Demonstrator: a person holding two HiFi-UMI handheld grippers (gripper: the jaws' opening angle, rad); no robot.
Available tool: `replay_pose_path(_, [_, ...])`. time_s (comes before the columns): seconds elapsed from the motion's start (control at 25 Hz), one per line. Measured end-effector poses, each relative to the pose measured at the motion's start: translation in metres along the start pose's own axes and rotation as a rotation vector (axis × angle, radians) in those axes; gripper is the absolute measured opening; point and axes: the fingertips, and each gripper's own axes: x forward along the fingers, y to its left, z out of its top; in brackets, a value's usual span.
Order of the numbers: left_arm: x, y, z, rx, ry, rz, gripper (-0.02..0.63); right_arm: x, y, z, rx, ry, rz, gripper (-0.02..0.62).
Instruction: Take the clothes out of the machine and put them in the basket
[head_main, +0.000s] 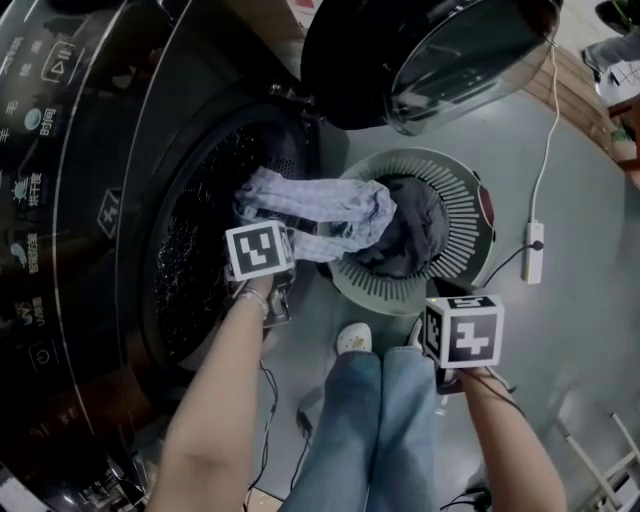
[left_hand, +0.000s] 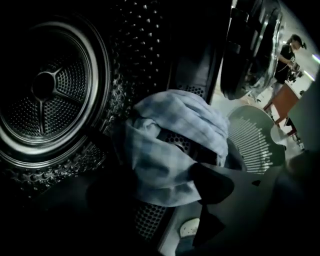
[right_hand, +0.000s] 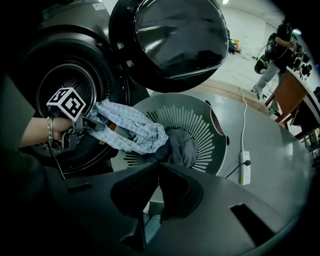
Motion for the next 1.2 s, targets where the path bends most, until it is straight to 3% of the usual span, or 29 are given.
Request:
replay_pose_path(0.12, [-0.012, -0.008, -0.01, 0.126, 0.023, 0.076, 0.252, -0.003, 0.002, 0.003, -0.012, -0.004, 0.003, 0.005])
replay_pose_path(0.16, [-0.017, -0.018, -0.008, 0.172, -0.004, 0.077, 0.181, -0.004, 0.002, 0.004, -0.013, -0.006, 0.003, 0.005])
replay_pose_path(0.2, [-0.022, -0.028, -0.006, 0.2, -0.034, 0.074, 0.067, -0.006, 0.001, 0.005, -0.012, -0.008, 0.003, 0.005])
replay_pose_path(0.28, [-0.037, -0.043, -0.003, 0.197, -0.081, 0.061, 0.061, -0.01, -0.001, 0.007, -0.005, -0.013, 0.0, 0.005])
replay_pose_path(0.48, [-0.072, -0.076, 0.003, 0.102, -0.151, -0.028, 0.06, -0.02, -0.009, 0.012, 0.006, -0.031, -0.011, 0.005])
replay_pose_path(0.68, [-0.104, -0.12, 0.014, 0.12, -0.218, -0.155, 0.06, -0.033, -0.018, 0.009, 0.033, -0.045, -0.025, 0.005])
replay_pose_path(1.2, [-0.184, -0.245, 0.031, 0.259, -0.345, -0.67, 0.06, -0.058, -0.053, -0.007, 0.117, -0.066, -0.059, 0.005])
